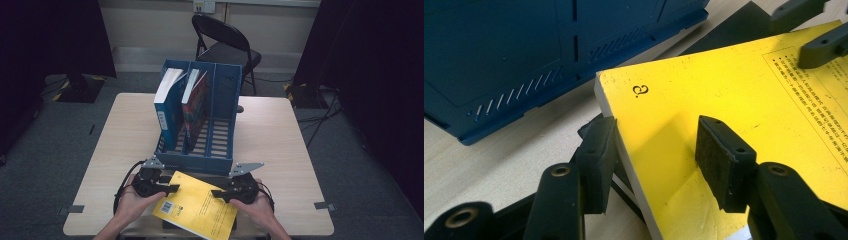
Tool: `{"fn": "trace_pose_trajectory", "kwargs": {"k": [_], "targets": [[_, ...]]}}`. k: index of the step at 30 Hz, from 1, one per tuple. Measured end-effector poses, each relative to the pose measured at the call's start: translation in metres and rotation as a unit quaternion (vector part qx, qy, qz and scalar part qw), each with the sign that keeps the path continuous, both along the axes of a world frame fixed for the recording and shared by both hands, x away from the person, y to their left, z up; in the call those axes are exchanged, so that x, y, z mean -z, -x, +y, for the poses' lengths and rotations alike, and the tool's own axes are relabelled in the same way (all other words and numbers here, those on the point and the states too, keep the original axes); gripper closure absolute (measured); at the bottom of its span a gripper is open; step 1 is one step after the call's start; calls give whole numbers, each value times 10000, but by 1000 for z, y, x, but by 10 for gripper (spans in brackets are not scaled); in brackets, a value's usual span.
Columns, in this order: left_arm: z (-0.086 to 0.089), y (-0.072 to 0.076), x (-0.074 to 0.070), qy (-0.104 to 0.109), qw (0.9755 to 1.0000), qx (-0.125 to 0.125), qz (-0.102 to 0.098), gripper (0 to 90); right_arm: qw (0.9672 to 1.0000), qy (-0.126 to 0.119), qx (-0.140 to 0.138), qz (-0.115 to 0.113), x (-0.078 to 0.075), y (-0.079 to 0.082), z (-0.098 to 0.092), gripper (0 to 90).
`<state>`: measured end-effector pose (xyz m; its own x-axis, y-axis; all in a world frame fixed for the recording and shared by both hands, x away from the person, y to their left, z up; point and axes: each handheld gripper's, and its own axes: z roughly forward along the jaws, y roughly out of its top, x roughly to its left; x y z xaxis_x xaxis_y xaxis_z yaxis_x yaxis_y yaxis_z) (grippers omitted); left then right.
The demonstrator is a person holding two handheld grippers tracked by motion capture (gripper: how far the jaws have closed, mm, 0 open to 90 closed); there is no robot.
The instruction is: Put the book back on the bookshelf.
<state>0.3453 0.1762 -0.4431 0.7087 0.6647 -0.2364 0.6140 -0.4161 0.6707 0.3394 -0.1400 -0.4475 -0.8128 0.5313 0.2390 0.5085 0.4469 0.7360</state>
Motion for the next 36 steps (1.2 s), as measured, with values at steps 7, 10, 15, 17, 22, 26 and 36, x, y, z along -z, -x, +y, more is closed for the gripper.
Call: {"fn": "trace_pose_trajectory", "kwargs": {"k": [7,10,15,17,22,26,36], "targets": [[2,2,2,123,9999,-45,-18,513,9986,203,463,-136,-3,23,-34,561],[4,3,5,231,9997,-50,-44,514,9977,163,651,-119,-2,32,-50,560],[6,5,7,325,9994,-106,-106,518,9966,80,810,-108,0,43,-64,566],[5,6,6,273,9995,-110,-151,518,9967,172,781,-120,1,47,-64,569],[4,9,7,228,9990,-54,-369,516,9965,56,826,-58,6,47,-67,554],[6,11,10,348,9988,-131,-331,499,9964,11,846,-31,7,45,-66,560],[9,26,3,55,9993,-304,-211,479,9963,-14,854,-95,8,31,-63,605]]}}
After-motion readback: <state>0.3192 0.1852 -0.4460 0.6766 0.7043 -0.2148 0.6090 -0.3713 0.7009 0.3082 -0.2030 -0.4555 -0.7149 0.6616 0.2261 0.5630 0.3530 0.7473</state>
